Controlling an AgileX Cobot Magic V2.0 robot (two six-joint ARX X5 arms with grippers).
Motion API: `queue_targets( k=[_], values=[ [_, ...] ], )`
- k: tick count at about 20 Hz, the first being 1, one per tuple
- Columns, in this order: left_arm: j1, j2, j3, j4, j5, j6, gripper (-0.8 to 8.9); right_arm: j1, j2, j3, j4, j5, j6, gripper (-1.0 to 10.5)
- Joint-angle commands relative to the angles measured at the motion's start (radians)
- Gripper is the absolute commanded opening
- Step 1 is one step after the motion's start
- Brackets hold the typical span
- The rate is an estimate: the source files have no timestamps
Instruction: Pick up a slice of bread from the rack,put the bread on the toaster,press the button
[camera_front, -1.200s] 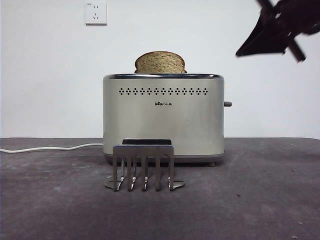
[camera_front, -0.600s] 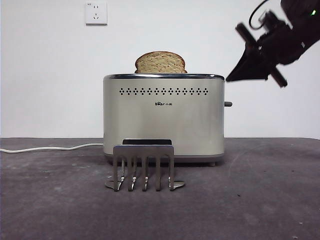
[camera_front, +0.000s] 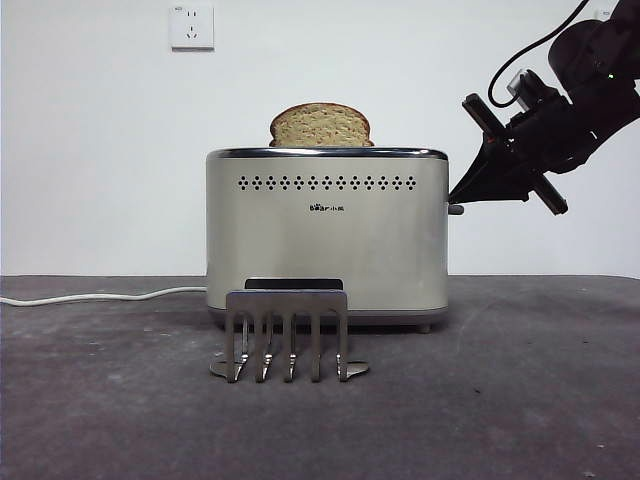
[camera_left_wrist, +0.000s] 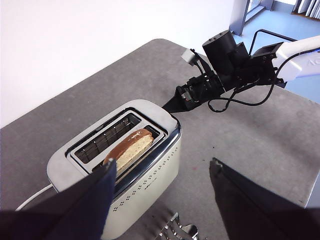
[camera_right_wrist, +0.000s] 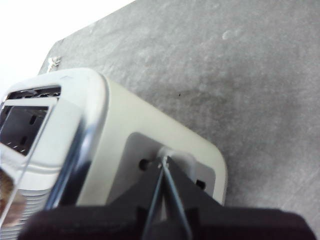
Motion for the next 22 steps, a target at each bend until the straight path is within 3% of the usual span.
queue_targets(
  k=[1,10,22],
  values=[
    [-0.004,-0.001,-0.01,0.002,0.0,-0.011,3.19,0.002,0.046,-0.006,-0.006,0.005,-0.011,-0.1],
    [-0.005,-0.001,-0.01,-0.007,0.0,-0.014,3.19,0.002,0.082,-0.006,-0.063,0.05,-0.093,-0.1],
    [-0.005,-0.001,-0.01,-0.021,-0.001,-0.014,3.19,0.001,0.131,-0.006,-0.097,0.052,-0.103,-0.1]
  ],
)
